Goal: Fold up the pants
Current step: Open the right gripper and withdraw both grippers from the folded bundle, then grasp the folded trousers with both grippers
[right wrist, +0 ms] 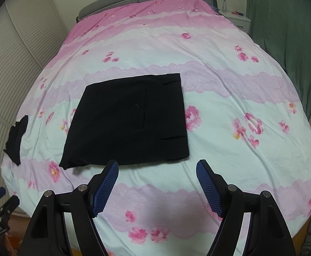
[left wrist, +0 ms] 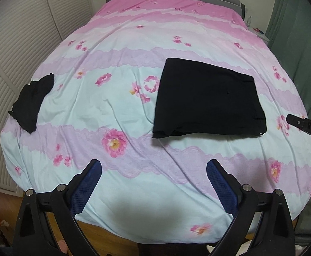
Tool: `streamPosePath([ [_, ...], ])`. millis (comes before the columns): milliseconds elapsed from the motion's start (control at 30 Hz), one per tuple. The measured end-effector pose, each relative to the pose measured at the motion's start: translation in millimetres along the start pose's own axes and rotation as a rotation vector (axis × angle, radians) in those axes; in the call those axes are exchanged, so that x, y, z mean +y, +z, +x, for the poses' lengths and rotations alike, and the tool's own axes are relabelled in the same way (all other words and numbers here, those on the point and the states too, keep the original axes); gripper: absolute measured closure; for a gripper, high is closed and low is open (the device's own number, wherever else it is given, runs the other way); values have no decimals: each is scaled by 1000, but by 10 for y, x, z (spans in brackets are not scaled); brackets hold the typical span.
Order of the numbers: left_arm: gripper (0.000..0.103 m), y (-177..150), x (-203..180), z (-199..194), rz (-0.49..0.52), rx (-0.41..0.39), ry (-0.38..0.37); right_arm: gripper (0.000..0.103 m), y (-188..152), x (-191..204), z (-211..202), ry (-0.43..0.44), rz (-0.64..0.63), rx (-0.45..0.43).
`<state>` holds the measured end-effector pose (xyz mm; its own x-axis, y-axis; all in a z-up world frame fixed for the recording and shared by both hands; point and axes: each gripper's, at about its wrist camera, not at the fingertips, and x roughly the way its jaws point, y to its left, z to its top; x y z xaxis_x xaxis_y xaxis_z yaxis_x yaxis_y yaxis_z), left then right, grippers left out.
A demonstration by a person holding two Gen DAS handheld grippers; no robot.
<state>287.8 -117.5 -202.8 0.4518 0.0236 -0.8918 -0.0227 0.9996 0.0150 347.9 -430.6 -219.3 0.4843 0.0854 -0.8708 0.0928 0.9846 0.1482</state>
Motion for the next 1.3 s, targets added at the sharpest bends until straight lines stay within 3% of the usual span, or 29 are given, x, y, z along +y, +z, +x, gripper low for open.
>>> streamPosePath([
  [233,3,4,474,176,-87,25,-4,27,-19,89,107,-14,34,0],
  [433,3,128,718,298,-50,-4,-32,27,-104,112,87,15,138,-100],
  [633,3,406,669,670,37,-8,-116,27,-269,154,262,-6,246,-140],
  [800,3,615,596,1064,-15,-13,-160,27,-308,-34,542,23,402,-133],
  [1100,3,637,407,1700,-27,-19,-217,27,-420,-314,1203,51,517,-147],
  [1300,3,684,378,2045,-53,8,-253,27,-550,-514,1448,-8,661,-178],
])
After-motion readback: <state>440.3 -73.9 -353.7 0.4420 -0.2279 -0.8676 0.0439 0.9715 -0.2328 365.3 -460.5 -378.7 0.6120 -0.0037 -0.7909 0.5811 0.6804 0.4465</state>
